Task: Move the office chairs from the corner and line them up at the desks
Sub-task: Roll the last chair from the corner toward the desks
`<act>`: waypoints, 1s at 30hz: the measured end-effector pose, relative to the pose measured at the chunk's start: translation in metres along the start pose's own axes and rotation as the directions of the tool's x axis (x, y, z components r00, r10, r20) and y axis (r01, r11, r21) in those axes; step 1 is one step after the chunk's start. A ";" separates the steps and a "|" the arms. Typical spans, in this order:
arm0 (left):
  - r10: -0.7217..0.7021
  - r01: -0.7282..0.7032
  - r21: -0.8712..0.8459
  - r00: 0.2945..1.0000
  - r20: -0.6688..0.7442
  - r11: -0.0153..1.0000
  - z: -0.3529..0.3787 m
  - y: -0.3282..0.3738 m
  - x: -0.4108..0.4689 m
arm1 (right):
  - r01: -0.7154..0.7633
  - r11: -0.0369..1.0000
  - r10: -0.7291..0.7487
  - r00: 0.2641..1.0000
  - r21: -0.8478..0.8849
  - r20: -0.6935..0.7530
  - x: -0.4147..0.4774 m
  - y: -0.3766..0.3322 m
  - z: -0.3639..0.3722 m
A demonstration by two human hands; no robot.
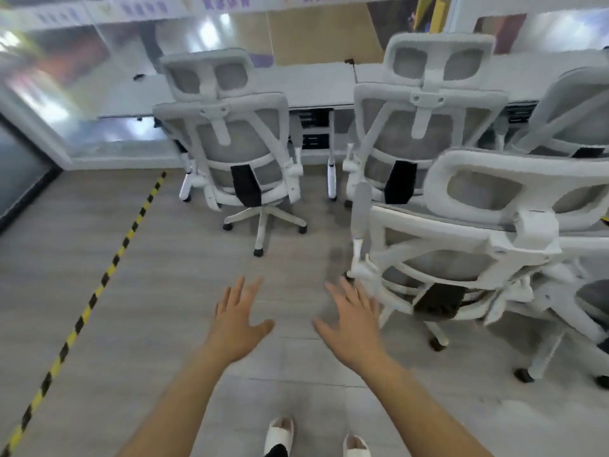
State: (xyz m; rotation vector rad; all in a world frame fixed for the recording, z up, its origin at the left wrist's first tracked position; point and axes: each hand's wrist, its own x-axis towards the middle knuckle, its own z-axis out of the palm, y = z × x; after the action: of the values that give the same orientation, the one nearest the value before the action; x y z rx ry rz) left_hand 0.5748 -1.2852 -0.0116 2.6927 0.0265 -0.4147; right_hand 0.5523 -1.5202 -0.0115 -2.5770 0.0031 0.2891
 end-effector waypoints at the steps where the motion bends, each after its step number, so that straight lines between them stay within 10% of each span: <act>1: -0.066 0.066 0.009 0.998 -0.012 0.998 -0.002 -0.026 -0.021 | 0.045 0.999 -0.044 0.998 -0.020 0.046 0.001 -0.021 0.011; 10: -0.519 0.459 -0.285 0.833 -0.193 0.842 -0.024 -0.244 -0.223 | 0.514 0.855 -0.471 0.822 -0.062 0.319 -0.059 -0.253 0.152; 20: -0.907 0.568 -0.710 0.311 -0.283 0.416 -0.039 -0.459 -0.457 | 0.822 0.553 -0.756 0.426 0.136 0.497 -0.198 -0.521 0.342; 30: -0.981 0.567 -0.804 0.050 -0.188 0.183 -0.076 -0.638 -0.522 | 0.862 0.408 -0.799 0.179 0.299 0.575 -0.217 -0.715 0.498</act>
State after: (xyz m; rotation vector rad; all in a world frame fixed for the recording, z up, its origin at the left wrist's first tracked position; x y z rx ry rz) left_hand 0.0469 -0.6486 -0.0472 1.6912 1.8006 0.3894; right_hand 0.2811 -0.6643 -0.0105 -1.9608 -1.6999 0.7264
